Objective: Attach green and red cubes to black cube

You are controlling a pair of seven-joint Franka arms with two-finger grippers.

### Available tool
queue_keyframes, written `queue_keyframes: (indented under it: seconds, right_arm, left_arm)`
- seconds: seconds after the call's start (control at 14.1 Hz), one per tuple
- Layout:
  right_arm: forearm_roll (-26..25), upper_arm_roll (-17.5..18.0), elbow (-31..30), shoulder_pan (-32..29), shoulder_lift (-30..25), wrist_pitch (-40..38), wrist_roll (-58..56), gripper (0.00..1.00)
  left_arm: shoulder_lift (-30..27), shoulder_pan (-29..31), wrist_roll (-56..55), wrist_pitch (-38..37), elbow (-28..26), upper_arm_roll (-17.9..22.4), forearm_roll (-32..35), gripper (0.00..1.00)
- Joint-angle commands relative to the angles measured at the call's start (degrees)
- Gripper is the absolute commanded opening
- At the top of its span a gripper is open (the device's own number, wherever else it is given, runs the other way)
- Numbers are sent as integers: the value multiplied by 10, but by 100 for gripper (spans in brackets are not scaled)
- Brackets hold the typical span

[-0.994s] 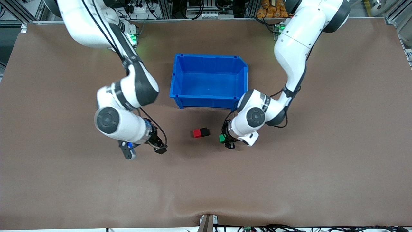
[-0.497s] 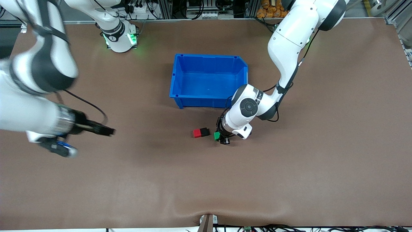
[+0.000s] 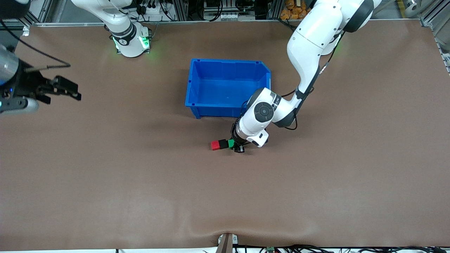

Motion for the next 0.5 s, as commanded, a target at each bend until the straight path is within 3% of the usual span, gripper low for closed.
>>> queue_keyframes:
  seconds: [0.0, 0.43]
  right_arm:
    - [-12, 6, -99, -15, -59, 45, -45, 100]
    - [-15, 8, -118, -18, -73, 70, -95, 100]
  left_arm:
    - [-3, -9, -26, 8, -22, 5, -6, 0]
    - [-3, -10, -47, 4, -27, 6, -6, 0]
